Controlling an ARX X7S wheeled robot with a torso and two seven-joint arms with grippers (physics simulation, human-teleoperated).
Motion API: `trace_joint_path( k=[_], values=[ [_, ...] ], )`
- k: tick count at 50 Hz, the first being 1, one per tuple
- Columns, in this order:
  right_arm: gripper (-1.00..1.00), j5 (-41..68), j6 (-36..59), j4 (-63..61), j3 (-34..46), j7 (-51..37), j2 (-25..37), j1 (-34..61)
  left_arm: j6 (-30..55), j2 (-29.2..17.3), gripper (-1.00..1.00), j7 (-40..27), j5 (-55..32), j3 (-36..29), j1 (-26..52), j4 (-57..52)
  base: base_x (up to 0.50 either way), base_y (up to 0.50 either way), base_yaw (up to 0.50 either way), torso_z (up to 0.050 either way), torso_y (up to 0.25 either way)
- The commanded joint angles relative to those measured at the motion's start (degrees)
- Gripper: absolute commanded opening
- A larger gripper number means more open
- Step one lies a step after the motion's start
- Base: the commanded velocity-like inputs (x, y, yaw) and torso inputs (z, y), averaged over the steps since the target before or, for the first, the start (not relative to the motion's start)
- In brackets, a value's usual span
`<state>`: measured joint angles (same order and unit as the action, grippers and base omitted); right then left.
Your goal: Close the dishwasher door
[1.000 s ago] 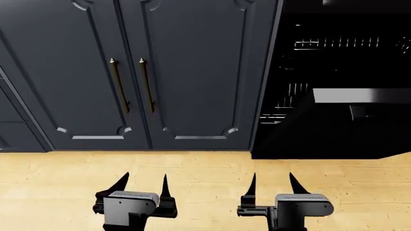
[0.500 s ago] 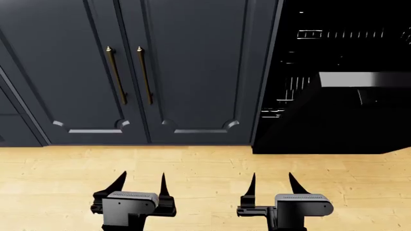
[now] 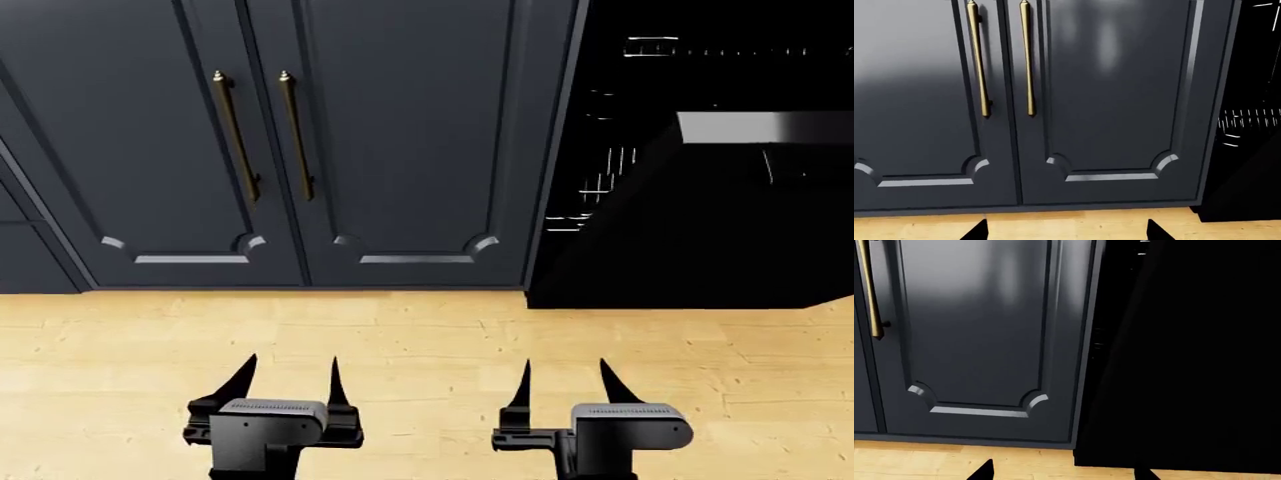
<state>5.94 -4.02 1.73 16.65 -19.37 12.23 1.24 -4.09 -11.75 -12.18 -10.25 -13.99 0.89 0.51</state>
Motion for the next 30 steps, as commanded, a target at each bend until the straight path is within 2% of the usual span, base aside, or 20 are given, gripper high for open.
trace_joint_path(
  k=[1,30],
  values=[
    [1.0,0.07,0.09,0.2,0.38,-0.29,0.15,0.14,-0.4,-0.14,1.0,-0.47,-0.32,-0.04,0.06,0.23,0.0,0.0,0.0,-0.05,0.0],
    [1.0,0.71,0.68,-0.06,1.12,-0.72,0.69,0.46,-0.08,-0.62,1.0,-1.54,-0.94,-0.51,0.31,0.0,0.0,0.0,0.0,-0.05,0.0]
  ],
)
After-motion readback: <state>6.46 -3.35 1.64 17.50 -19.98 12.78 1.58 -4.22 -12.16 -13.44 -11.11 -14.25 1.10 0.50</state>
